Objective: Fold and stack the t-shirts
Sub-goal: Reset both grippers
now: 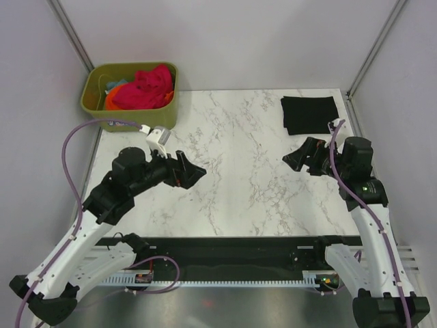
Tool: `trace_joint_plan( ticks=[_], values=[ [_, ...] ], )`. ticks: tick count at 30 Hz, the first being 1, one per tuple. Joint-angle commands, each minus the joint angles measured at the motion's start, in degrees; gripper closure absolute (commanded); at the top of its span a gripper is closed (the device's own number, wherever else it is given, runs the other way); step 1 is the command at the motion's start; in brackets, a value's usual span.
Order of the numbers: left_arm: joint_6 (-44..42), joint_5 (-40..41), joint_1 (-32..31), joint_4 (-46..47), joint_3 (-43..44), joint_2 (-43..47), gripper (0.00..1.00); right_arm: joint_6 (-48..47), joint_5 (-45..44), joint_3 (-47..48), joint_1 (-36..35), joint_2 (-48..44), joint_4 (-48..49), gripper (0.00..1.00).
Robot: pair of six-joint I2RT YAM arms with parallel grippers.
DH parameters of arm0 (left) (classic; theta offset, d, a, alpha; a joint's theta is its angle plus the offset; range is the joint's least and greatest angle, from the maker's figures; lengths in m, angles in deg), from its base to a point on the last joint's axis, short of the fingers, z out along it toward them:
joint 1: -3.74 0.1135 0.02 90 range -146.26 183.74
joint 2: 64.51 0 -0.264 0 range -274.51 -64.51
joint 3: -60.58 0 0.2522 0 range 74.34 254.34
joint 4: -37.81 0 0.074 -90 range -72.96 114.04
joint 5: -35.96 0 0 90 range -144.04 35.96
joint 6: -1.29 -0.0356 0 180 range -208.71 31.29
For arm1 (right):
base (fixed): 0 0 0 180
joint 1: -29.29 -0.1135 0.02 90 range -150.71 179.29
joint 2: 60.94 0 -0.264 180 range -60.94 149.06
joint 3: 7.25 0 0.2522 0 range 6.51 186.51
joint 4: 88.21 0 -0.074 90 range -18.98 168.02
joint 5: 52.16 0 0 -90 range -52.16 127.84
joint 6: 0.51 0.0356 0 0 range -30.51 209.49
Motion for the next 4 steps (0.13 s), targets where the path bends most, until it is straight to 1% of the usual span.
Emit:
trace_joint_plan(
  ticks=[1, 4],
  values=[
    [1.75, -1.67, 0.11, 0.37, -0.16, 1.71, 0.00, 0.93, 3.65, 1.59, 0.18, -0.76, 4.59, 0.02],
    [1.84, -1.67, 0.11, 0.28, 0.10, 2.06, 0.00, 1.19, 3.47, 1.86, 0.09, -0.14, 4.58, 0.02]
  ],
)
